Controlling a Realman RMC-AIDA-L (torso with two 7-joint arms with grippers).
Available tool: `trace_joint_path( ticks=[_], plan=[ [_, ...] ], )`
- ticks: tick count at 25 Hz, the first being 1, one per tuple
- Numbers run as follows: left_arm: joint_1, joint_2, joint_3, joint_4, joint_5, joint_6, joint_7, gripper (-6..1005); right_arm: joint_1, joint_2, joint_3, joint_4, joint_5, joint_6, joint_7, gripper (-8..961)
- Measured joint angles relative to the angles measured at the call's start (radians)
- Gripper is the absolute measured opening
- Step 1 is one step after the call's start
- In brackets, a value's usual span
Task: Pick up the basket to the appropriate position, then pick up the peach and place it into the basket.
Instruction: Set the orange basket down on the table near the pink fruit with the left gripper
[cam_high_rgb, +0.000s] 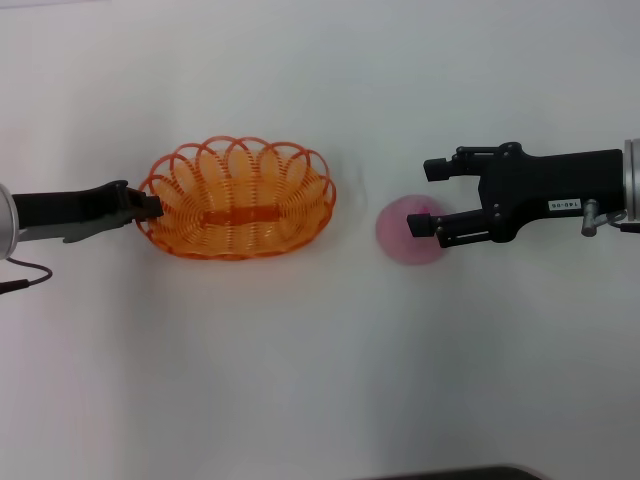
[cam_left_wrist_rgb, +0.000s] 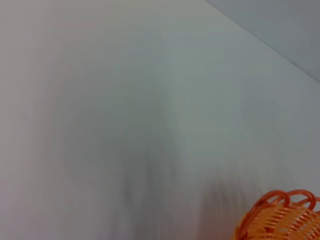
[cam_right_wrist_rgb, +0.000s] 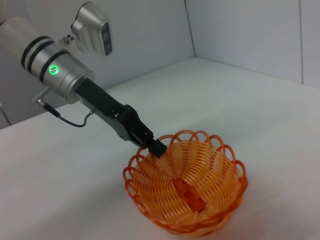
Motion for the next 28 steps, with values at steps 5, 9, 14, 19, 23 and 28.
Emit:
trace_joint_path(
  ticks=[5,9,14,19,23,28],
  plan=[
    [0.0,0.0,0.044,0.009,0.013,-0.022,-0.012,56,0.002,0.0,-0.001,0.0,-0.001,0.001,-0.001,879],
    [0.002,0.0,0.053,0.018,0.02,-0.024,-0.018,55,0.002,0.0,-0.002,0.0,-0.003,0.001,0.0,879],
    [0.013,0.0,0.053,0.029,0.015,-0.027,-0.02,58,0.001,0.0,-0.001,0.0,-0.004,0.001,-0.001,879],
    [0.016,0.0,0.054,0.029,0.011,-0.029,-0.021,61,0.001,0.0,-0.001,0.0,-0.004,0.001,-0.005,879],
    [0.017,0.0,0.054,0.028,0.011,-0.034,-0.022,64,0.001,0.0,-0.001,0.0,-0.005,0.001,-0.006,879],
    [0.023,0.0,0.051,0.025,0.008,-0.041,-0.032,68,0.002,-0.001,-0.001,0.0,-0.005,0.0,-0.004,879]
  ],
)
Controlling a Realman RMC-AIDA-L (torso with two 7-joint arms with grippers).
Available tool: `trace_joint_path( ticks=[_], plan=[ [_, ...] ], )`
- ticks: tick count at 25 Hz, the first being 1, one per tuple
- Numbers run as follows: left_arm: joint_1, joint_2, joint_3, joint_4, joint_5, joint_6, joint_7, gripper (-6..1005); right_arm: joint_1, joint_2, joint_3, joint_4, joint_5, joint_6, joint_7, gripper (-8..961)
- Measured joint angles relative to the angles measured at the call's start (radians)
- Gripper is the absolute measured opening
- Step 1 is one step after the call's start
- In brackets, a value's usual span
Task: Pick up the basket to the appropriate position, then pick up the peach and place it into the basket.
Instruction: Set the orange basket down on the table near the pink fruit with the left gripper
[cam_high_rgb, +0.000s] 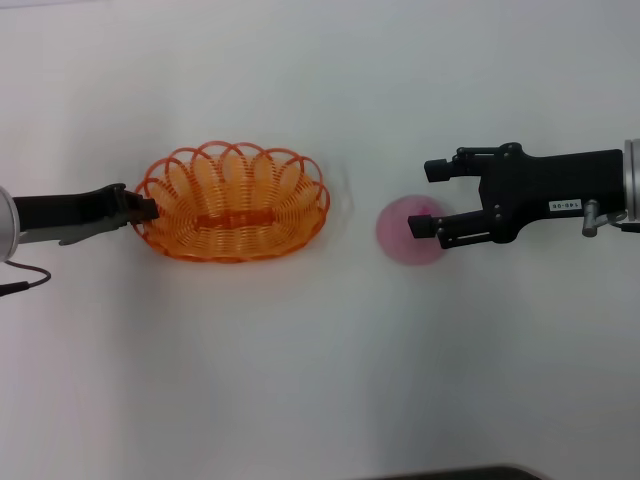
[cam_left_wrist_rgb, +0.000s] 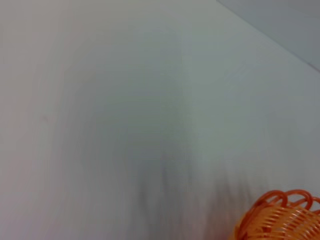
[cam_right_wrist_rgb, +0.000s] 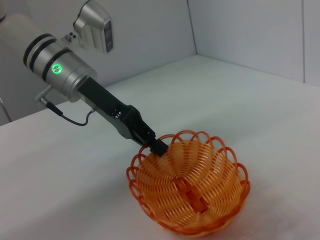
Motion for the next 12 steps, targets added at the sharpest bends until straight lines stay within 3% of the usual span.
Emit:
trace_joint_path(
  ticks=[12],
  plan=[
    [0.002,0.0,-0.006,0.011,-0.015,0.021,-0.007,113,0.001,-0.004,0.001,-0.001,0.002,-0.003,0.006,879]
  ],
)
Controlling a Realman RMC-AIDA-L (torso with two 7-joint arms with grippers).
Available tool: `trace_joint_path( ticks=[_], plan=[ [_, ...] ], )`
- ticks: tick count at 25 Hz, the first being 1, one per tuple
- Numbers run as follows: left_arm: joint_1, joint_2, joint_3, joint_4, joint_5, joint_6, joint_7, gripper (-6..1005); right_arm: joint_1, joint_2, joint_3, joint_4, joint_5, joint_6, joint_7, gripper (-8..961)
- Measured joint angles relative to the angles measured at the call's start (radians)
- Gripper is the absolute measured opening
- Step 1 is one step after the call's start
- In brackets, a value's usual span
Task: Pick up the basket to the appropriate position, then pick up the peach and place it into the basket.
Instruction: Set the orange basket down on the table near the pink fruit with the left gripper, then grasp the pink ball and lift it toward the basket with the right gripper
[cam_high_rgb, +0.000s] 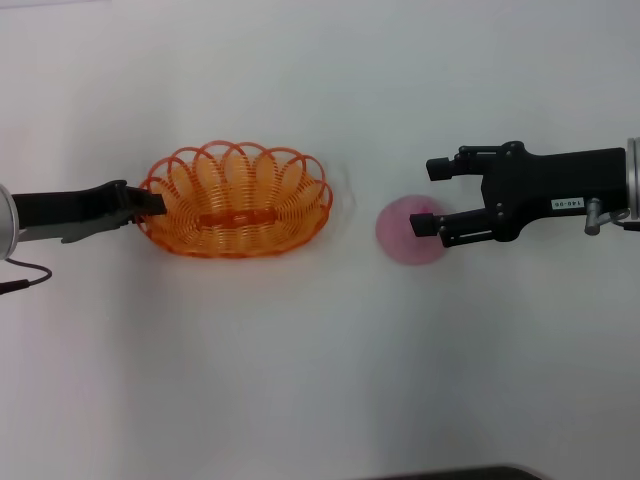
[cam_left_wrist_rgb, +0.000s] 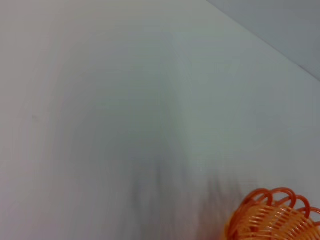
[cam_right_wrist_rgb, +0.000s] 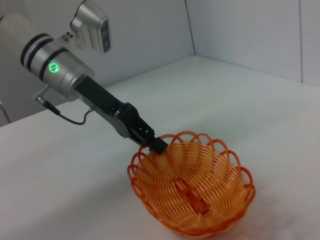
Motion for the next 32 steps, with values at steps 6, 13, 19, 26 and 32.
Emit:
trace_joint_path(
  ticks=[6,13,19,26,32],
  plan=[
    [-0.001,0.0,-0.002,0.004,-0.002,0.032,0.01,189,0.003,-0.001,0.0,-0.001,0.0,-0.001,0.0,878],
    [-0.007,0.0,-0.013,0.012,0.003,0.072,0.055,621,0.003,-0.003,-0.003,-0.001,-0.002,-0.003,0.0,878],
    [-0.001,0.005,-0.078,0.041,0.022,0.087,0.073,757,0.003,-0.005,-0.002,-0.001,-0.002,-0.005,0.0,878],
    [0.001,0.008,-0.182,0.09,0.031,0.163,0.178,866,0.003,-0.005,-0.001,-0.001,-0.002,-0.005,0.0,878],
    [0.019,0.006,-0.246,0.105,-0.135,0.324,0.481,876,0.006,-0.006,0.0,-0.001,-0.003,-0.005,0.001,878]
  ],
)
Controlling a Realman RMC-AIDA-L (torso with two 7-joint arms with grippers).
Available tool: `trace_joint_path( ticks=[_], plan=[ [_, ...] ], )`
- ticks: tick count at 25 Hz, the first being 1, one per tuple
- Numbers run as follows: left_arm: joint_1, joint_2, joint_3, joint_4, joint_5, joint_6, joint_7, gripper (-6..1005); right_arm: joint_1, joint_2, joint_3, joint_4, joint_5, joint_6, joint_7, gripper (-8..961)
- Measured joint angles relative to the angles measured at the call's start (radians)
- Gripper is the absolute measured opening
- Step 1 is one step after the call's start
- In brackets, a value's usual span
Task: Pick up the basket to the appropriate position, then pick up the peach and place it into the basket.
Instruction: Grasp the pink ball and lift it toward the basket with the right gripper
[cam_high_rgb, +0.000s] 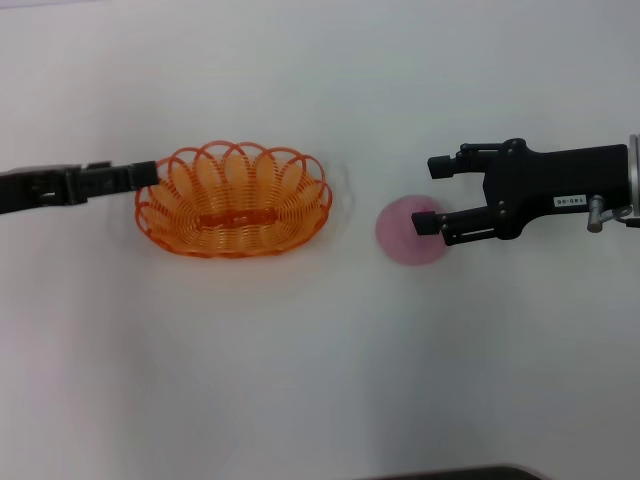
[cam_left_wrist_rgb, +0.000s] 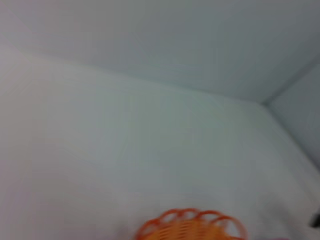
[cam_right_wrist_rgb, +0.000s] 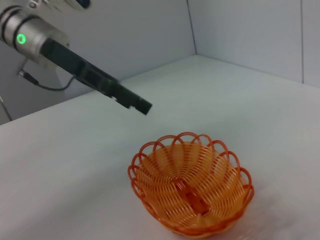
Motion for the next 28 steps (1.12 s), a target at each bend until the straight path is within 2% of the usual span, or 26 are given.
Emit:
trace_joint_path(
  ticks=[4,9,11,12,14,21,28],
  plan=[
    [0.027,-0.006,-0.002,-0.033,-0.077,0.077,0.278,875,0.0,-0.001,0.0,0.0,0.0,-0.002,0.006,878],
    [0.036,-0.003,-0.005,-0.129,-0.054,0.121,0.567,870,0.0,-0.002,-0.005,0.0,-0.001,-0.007,0.014,878],
    [0.04,-0.003,-0.005,-0.14,-0.048,0.133,0.605,868,0.0,-0.002,-0.006,0.0,-0.001,-0.008,0.015,878],
    [0.057,-0.004,-0.006,-0.172,-0.037,0.158,0.735,868,0.0,-0.002,-0.007,0.0,-0.002,-0.008,0.015,878],
    [0.073,-0.006,-0.007,-0.197,-0.037,0.163,0.813,868,0.0,-0.002,-0.007,0.0,-0.003,-0.007,0.015,879],
    [0.103,-0.006,-0.06,-0.29,0.001,0.162,0.984,868,-0.009,-0.002,-0.01,0.001,-0.007,-0.013,0.007,879],
    [0.103,-0.002,-0.093,-0.32,0.044,0.154,1.007,868,-0.016,0.005,-0.015,0.002,-0.051,-0.018,-0.014,879]
  ],
)
